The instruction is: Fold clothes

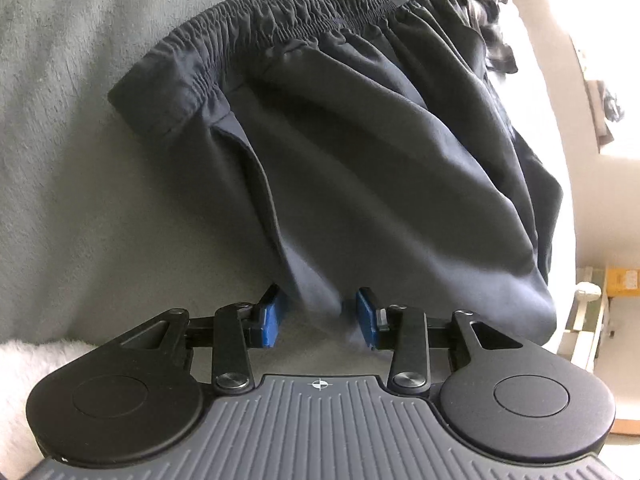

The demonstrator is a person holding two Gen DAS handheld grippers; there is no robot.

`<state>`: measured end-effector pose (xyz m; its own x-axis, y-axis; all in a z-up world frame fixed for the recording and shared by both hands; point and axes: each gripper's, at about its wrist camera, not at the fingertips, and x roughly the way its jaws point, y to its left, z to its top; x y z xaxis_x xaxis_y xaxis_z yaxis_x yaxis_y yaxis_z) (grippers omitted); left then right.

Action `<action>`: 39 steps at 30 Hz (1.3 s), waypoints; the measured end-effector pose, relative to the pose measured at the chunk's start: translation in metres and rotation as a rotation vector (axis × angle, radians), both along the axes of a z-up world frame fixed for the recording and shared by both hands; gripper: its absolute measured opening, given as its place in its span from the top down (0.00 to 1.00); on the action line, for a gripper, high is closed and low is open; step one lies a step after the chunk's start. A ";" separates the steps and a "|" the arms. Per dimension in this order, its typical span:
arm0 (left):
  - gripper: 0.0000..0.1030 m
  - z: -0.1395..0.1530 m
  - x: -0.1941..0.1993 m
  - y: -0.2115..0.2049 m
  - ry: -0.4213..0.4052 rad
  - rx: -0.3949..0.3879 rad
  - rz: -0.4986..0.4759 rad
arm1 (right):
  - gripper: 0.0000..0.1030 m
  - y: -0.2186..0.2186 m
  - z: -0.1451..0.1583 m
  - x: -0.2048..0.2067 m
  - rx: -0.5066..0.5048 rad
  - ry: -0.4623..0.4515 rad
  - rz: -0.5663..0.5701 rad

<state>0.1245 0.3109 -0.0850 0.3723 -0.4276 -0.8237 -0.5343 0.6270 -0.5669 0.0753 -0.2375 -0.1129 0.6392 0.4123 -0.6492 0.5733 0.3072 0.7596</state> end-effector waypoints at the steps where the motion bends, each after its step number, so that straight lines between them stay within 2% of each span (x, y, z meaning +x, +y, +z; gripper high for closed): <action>1: 0.69 0.000 0.000 -0.001 -0.004 0.008 0.000 | 0.79 0.002 -0.002 0.003 0.000 0.002 0.004; 4: 0.78 -0.002 0.002 -0.002 -0.008 0.018 0.006 | 0.80 0.008 -0.008 0.009 0.014 -0.019 0.017; 7: 0.89 0.000 0.001 -0.002 -0.014 0.042 -0.002 | 0.88 0.016 -0.006 0.015 -0.002 -0.056 0.048; 8: 0.93 0.001 0.001 -0.004 -0.017 0.054 -0.006 | 0.96 0.018 -0.002 0.015 -0.021 -0.070 0.059; 11: 0.98 0.007 0.002 -0.008 -0.025 0.079 -0.016 | 1.00 0.017 0.016 0.010 -0.067 -0.097 0.060; 15: 0.99 0.023 0.001 -0.009 -0.029 0.065 -0.044 | 1.00 0.010 0.043 -0.006 -0.093 -0.108 0.053; 19: 0.99 0.042 -0.006 -0.004 -0.020 0.062 -0.077 | 1.00 0.003 0.065 -0.036 -0.083 -0.060 0.060; 23: 0.99 0.052 -0.016 0.001 0.005 0.095 -0.132 | 1.00 0.002 0.077 -0.072 -0.102 0.014 0.101; 29: 0.99 0.049 -0.017 0.000 0.060 0.229 -0.223 | 1.00 0.011 0.072 -0.120 -0.105 0.148 0.171; 33: 0.99 0.051 -0.022 0.001 0.075 0.282 -0.269 | 1.00 0.023 0.075 -0.144 -0.113 0.209 0.206; 39: 0.98 0.042 -0.023 -0.005 0.097 0.331 -0.348 | 1.00 0.033 0.084 -0.160 -0.196 0.224 0.252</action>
<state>0.1019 0.3056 -0.0430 0.1690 -0.2227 -0.9601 -0.3016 0.9157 -0.2655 -0.0843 -0.2046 -0.0292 0.3669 0.3926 -0.8434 0.6066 0.5864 0.5368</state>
